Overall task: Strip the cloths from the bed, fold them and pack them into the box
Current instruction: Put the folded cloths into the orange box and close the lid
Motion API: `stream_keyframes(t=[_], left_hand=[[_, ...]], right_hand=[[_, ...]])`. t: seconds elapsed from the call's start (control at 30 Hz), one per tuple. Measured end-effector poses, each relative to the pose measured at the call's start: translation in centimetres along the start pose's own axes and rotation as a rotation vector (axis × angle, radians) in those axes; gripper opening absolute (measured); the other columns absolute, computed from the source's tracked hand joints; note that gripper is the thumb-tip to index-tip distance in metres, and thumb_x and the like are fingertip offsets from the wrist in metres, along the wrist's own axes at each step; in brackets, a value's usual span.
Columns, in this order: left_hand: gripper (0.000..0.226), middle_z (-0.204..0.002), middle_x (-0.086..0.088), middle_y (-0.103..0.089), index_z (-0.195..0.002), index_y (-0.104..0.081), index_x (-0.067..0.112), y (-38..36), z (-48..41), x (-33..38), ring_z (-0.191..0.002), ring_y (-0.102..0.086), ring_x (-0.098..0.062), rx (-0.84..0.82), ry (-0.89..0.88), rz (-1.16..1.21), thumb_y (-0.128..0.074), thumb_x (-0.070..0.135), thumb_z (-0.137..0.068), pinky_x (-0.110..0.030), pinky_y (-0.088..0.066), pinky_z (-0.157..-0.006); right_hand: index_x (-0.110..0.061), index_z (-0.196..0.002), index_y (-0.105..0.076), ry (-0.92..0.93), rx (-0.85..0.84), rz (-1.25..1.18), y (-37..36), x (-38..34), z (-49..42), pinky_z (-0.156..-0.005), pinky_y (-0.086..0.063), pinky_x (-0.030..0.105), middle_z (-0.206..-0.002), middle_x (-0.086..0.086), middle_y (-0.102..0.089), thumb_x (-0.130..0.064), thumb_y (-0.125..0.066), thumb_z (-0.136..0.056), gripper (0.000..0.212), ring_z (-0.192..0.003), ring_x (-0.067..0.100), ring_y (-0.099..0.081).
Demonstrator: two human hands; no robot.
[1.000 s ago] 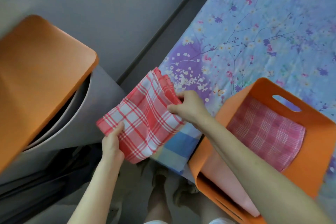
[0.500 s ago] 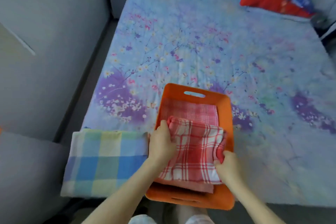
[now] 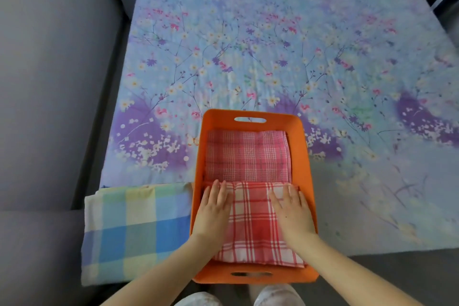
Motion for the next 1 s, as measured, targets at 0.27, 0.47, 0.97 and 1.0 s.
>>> stream_keyframes(t=[0.27, 0.47, 0.97, 1.0], left_hand=[[0.112, -0.151, -0.012, 0.033, -0.145, 0.026, 0.02, -5.3, -4.3, -0.9, -0.14, 0.027, -0.034, -0.33, -0.071, -0.124, -0.064, 0.044, -0.083, -0.05, 0.007, -0.116], [0.1, -0.148, -0.012, 0.038, -0.141, 0.032, 0.024, -8.0, -6.2, -0.4, -0.133, 0.036, -0.034, -0.334, 0.049, -0.17, -0.054, 0.033, -0.092, -0.053, 0.006, -0.115], [0.039, -0.138, 0.005, -0.052, -0.133, -0.052, 0.02, 4.8, 1.2, -9.5, -0.127, -0.047, -0.014, 0.28, 0.201, 0.968, -0.051, 0.014, -0.095, -0.023, -0.033, -0.101], [0.036, -0.131, 0.004, -0.058, -0.129, -0.056, 0.018, 4.7, 2.4, -11.8, -0.12, -0.053, -0.016, 0.377, 0.329, 1.006, -0.053, 0.013, -0.094, -0.023, -0.037, -0.096]], right_hand=[[-0.015, -0.135, 0.04, 0.067, -0.265, 0.125, -7.6, -0.2, -2.5, -0.115, 0.005, 0.05, -0.133, 0.034, 0.037, -0.028, -0.057, -0.091, 0.107, -0.139, 0.046, 0.018], [-0.006, -0.11, 0.061, 0.09, -0.259, 0.138, -9.8, -0.7, -3.4, -0.11, 0.012, 0.057, -0.124, 0.05, 0.035, -0.039, -0.054, -0.091, 0.121, -0.119, 0.06, 0.033], [-0.016, -0.131, -0.054, 0.188, 0.094, -0.516, 12.2, -5.0, -5.1, -0.086, -0.05, 0.036, -0.117, 0.004, -0.064, -0.033, -0.05, -0.096, 0.038, -0.108, 0.024, -0.06], [-0.015, -0.127, -0.057, 0.214, 0.177, -0.632, 14.2, -6.3, -5.2, -0.086, -0.05, 0.037, -0.114, 0.005, -0.066, -0.029, -0.052, -0.095, 0.035, -0.105, 0.025, -0.061]])
Point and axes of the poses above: each hand's wrist, its own z-axis away from the middle knuckle, its own y-axis out of the back of the hand, x = y × z, the point moved 5 cm from there along -z, towards the middle knuckle
